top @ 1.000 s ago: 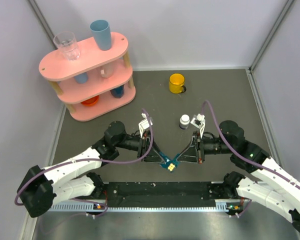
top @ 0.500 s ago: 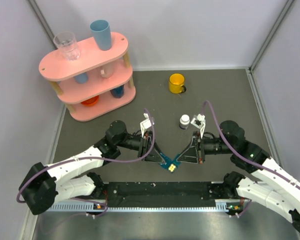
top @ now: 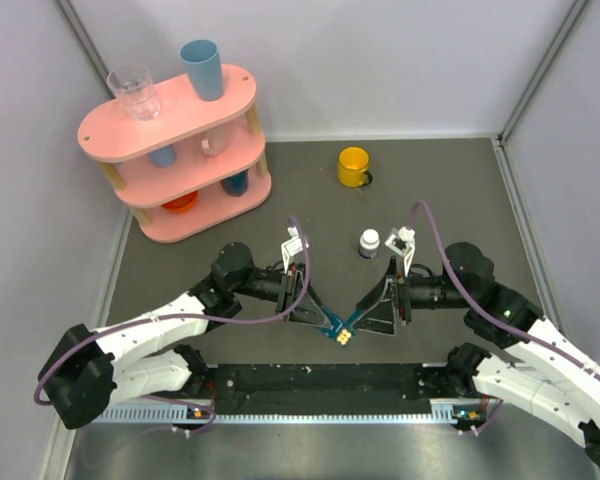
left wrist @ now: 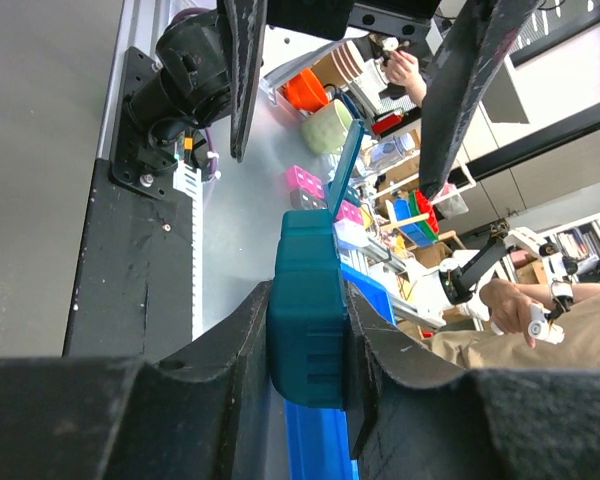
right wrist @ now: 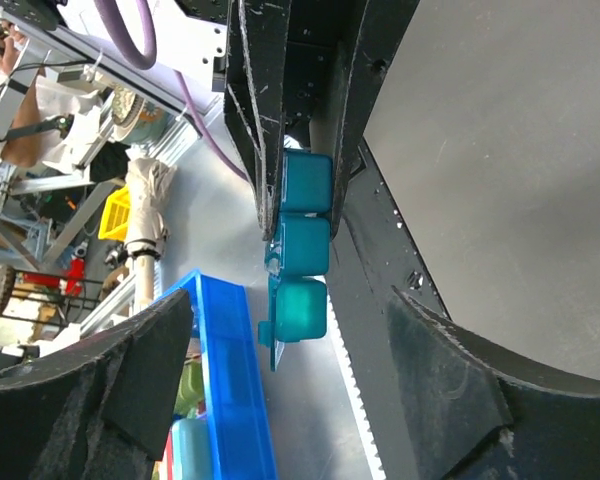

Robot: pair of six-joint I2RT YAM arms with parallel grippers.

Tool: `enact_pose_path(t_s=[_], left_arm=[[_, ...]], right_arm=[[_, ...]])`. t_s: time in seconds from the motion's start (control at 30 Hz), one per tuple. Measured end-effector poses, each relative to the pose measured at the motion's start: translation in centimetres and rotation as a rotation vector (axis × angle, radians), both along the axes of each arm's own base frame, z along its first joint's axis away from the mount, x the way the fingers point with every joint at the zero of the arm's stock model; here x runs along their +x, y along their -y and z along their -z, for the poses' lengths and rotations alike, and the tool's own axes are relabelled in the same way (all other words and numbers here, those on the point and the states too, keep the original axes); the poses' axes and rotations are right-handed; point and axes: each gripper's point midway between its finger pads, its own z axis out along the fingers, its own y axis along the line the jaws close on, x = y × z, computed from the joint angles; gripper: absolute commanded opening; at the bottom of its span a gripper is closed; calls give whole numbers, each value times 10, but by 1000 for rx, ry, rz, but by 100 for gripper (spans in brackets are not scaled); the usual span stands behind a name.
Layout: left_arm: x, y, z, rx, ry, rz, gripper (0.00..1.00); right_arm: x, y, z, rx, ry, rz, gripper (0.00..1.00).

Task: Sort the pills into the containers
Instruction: Close the pill container.

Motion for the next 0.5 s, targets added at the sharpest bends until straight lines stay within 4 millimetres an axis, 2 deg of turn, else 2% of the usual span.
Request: enact_pose_path(t_s=[0.2,0.3,0.4,0.43,0.5], left_arm=[[1,-2,11,28,-38,-29,0],[2,-3,12,35,-46,-60,0],[7,-4,10,34,-45,-115,0],[9,-4,8,31,-43,-132,0],[12,-5,5,27,-40,-165,0]], right_arm=[[13,4,-7,1,31,89,79],[28,12,-16,12,66,205,72],[47,24,-23,18,96,355,53],[53,27,-24,13,98,396,41],[63,31,-23,1,97,458,30]])
